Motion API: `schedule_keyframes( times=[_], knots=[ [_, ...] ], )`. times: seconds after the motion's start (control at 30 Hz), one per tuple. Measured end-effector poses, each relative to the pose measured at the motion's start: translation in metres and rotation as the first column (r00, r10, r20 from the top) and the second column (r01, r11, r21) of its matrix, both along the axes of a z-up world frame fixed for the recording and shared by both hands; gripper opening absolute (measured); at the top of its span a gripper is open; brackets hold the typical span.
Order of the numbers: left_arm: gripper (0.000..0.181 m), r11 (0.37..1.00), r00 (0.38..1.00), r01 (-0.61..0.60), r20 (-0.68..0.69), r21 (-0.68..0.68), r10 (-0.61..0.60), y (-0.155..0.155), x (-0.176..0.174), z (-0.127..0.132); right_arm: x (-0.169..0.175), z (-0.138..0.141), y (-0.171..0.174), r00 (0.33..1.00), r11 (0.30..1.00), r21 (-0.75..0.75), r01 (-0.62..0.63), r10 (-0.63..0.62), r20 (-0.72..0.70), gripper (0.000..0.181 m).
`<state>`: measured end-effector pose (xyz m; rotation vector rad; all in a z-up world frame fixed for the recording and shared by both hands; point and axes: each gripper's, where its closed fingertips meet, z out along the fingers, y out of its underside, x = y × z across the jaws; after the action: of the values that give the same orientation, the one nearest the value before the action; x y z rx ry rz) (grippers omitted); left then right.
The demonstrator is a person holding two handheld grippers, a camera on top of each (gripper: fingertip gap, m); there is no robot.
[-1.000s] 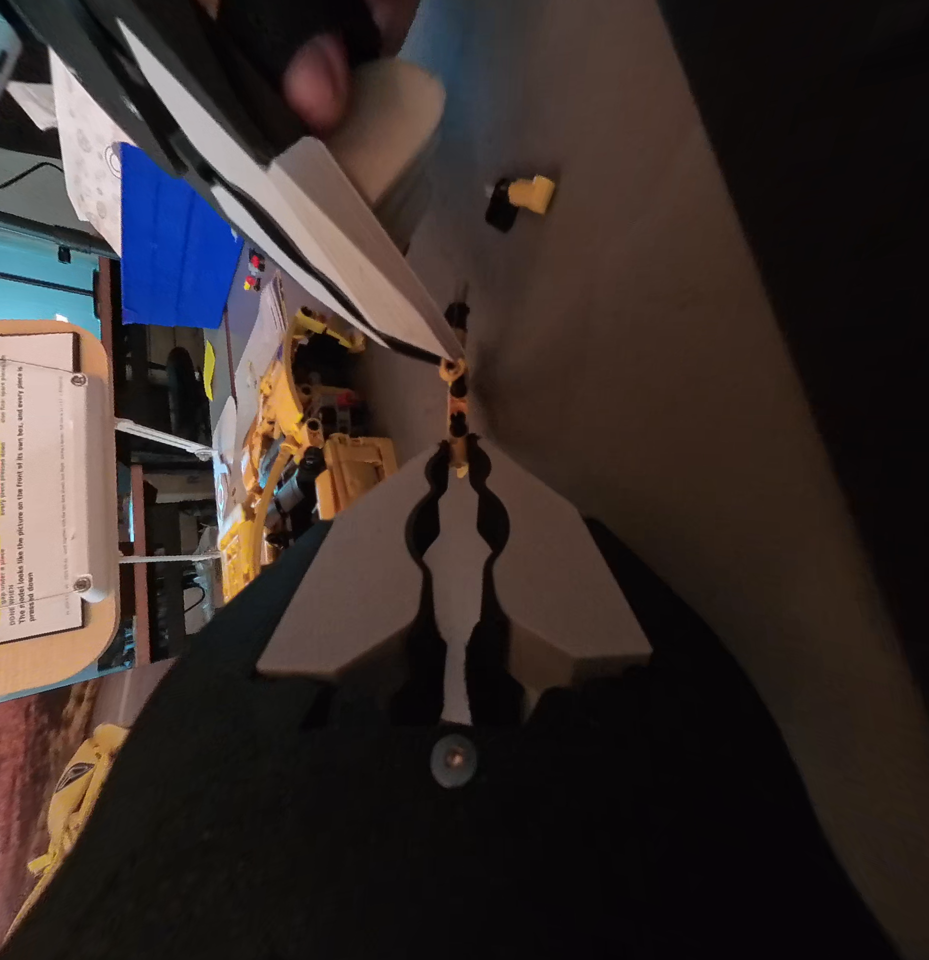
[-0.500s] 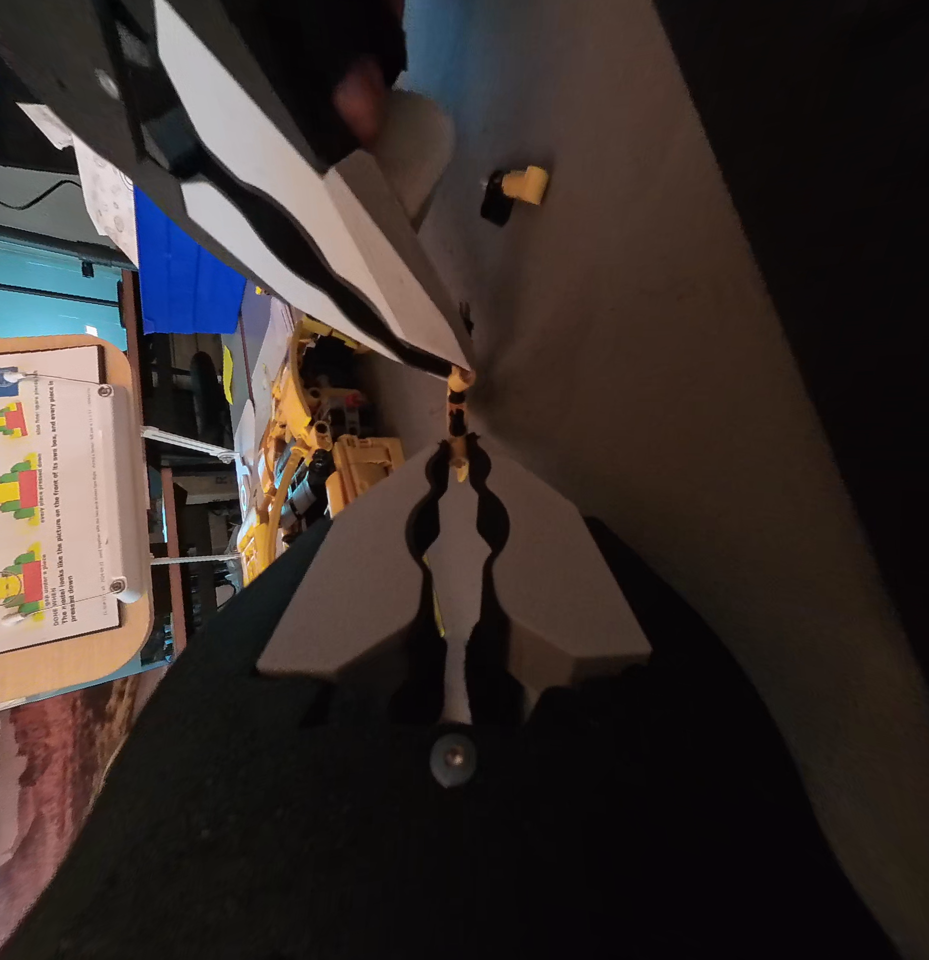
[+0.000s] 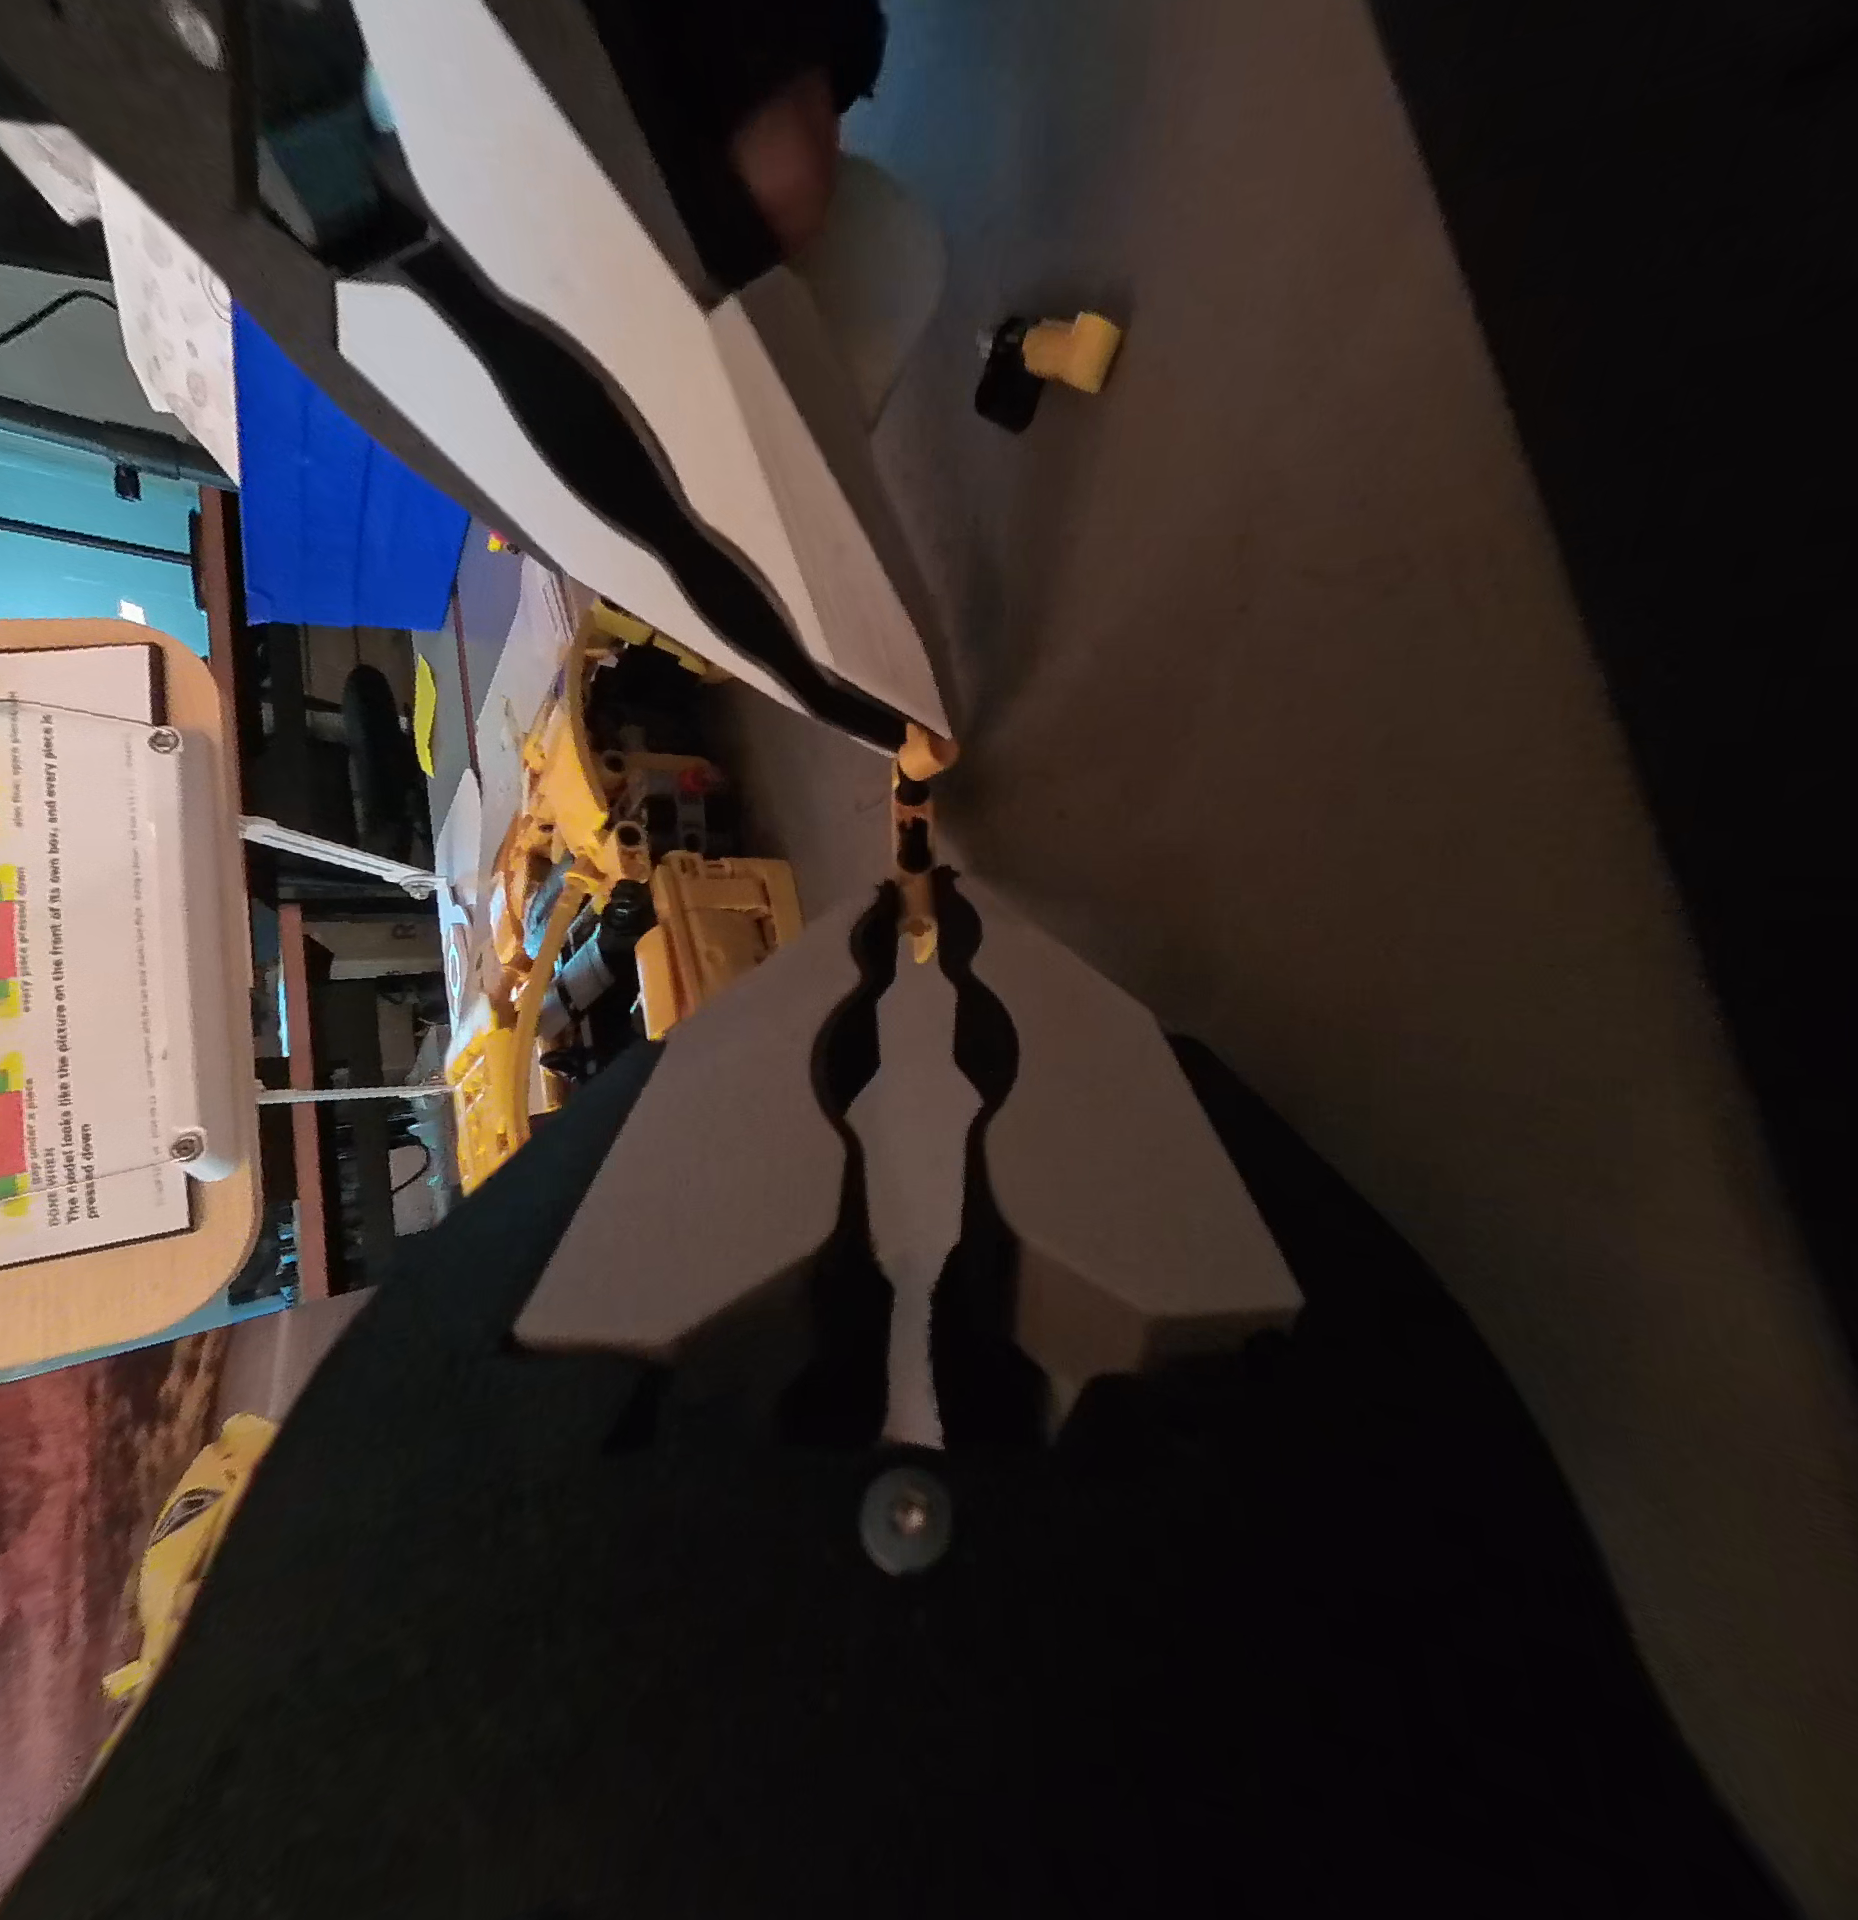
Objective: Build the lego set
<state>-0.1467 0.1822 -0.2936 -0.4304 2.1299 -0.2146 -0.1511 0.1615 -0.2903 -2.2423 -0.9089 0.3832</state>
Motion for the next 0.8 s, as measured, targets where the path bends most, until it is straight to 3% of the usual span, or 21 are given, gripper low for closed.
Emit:
schedule_keyframes(
  times=[0.17, 0.23, 0.5, 0.63, 0.8],
  knots=[
    [0.007, 1.0, 1.0, -0.008, -0.009, -0.013, 0.008, 0.001, 0.0, 0.0, 0.001, 0.001, 0.002, 1.0, 0.999, 0.041, 0.006, -0.007, 0.021, 0.011],
    [0.007, 1.0, 1.0, -0.002, -0.009, -0.014, 0.002, -0.001, -0.001, 0.0, 0.008, -0.001, 0.007, 0.997, 0.997, 0.069, 0.042, -0.046, 0.062, 0.029],
    [0.007, 0.998, 0.998, 0.055, 0.011, 0.025, -0.055, -0.008, -0.002, 0.0, 0.001, -0.003, 0.003, 0.998, 0.998, 0.066, -0.014, 0.01, 0.061, 0.031],
    [0.007, 0.993, 0.995, 0.095, 0.026, 0.066, -0.096, -0.01, -0.002, 0.001, -0.004, 0.002, -0.004, 0.997, 0.998, 0.006, -0.065, 0.065, -0.048, 0.023],
    [0.007, 0.988, 0.989, 0.143, 0.034, 0.062, -0.146, -0.019, -0.004, 0.001, -0.009, 0.002, -0.011, 0.98, 0.989, -0.032, -0.145, 0.14, -0.141, 0.025]
  ],
)
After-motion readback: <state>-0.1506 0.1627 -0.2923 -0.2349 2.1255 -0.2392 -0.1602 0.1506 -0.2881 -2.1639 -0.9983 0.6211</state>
